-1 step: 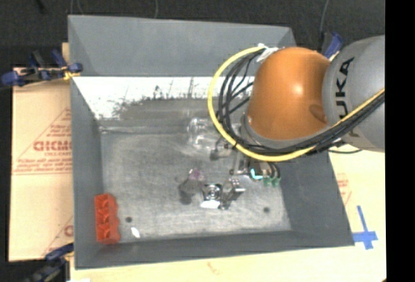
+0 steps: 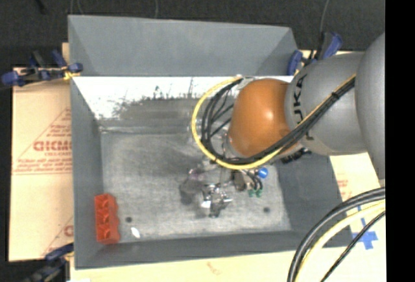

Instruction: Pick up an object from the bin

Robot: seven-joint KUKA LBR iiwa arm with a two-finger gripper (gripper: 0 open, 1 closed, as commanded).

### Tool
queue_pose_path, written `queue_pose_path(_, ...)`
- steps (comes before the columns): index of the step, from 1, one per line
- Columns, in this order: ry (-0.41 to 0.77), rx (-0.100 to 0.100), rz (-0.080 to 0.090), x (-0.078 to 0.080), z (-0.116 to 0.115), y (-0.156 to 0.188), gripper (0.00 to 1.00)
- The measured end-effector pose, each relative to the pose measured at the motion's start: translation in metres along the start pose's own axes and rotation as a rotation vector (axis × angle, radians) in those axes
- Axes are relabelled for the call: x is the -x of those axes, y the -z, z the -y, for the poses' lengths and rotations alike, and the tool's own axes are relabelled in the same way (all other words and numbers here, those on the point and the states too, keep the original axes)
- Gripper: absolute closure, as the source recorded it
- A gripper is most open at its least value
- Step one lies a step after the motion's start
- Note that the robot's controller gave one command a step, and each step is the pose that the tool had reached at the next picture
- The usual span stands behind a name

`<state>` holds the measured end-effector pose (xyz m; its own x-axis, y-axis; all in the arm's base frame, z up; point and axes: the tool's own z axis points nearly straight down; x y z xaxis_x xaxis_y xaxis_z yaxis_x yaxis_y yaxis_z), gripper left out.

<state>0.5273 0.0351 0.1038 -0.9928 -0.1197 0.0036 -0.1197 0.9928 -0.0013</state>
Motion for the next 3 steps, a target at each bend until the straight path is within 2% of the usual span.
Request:
queue_pose_path(1,-0.038,0.004,0.016,0.005,0.002,-0.031,0.00)
queue_pose_path(2,-0.041,0.004,0.019,0.006,0.002,-0.027,1.00)
queue_pose_path(3,0.223,-0.003,0.014,0.007,0.039,0.094,1.00)
